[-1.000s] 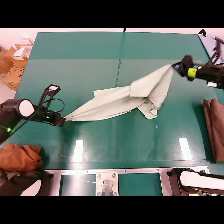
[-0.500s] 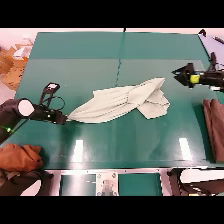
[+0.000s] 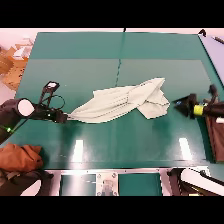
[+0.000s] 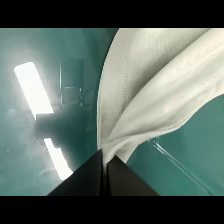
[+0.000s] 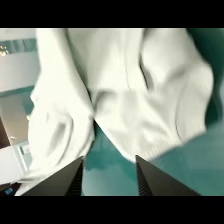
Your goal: Fold the shirts.
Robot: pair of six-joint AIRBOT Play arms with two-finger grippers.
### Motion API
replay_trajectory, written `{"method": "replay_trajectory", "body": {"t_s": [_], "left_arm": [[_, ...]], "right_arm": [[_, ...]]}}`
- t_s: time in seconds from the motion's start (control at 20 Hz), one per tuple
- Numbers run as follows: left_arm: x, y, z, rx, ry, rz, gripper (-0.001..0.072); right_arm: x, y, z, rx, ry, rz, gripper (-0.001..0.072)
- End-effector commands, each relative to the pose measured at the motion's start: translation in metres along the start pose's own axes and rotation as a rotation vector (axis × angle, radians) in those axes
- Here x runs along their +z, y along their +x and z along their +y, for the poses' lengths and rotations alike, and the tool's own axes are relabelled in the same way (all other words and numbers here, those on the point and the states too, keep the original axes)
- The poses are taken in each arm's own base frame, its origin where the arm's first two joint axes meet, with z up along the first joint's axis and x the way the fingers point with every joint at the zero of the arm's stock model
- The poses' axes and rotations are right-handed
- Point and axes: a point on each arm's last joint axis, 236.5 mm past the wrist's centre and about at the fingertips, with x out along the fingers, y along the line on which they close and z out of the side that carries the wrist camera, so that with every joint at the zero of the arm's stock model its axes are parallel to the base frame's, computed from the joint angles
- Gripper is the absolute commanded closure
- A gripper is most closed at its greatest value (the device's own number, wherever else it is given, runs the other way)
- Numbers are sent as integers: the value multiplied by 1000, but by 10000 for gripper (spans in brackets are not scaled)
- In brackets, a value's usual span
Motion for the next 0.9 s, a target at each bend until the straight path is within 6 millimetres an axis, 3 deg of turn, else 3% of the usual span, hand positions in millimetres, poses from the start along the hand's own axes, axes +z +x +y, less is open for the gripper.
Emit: {"method": "replay_trajectory", "body": {"t_s": [0.0, 0.15, 0.35, 0.45, 0.55, 0.6, 0.65, 0.75, 0.85], "left_arm": [[6, 0, 1, 5, -2, -24, 689], [11, 0, 1, 3, -8, -44, 689], [12, 0, -3, -13, -22, -52, 689], [13, 0, -3, -15, -24, -53, 689], [13, 0, -3, -14, -24, -54, 689], [13, 0, -3, -13, -24, -57, 689], [14, -1, -3, -13, -23, -58, 689], [21, -5, -1, -4, -14, -75, 689], [51, -27, -2, 0, -18, -142, 689]], "right_arm": [[-56, 28, -33, -49, 74, 42, 278], [-69, 59, -42, -102, 53, 62, 270], [-52, 100, -25, -67, 99, -23, 275], [-49, 117, -20, -67, 84, -25, 322], [-44, 129, -18, -82, 65, -17, 473], [-38, 130, -12, -74, 28, -21, 621], [-31, 129, -2, -54, -15, -23, 692], [-23, 114, 38, 42, -81, 23, 694], [-12, 77, 98, 174, -190, 46, 694]]}}
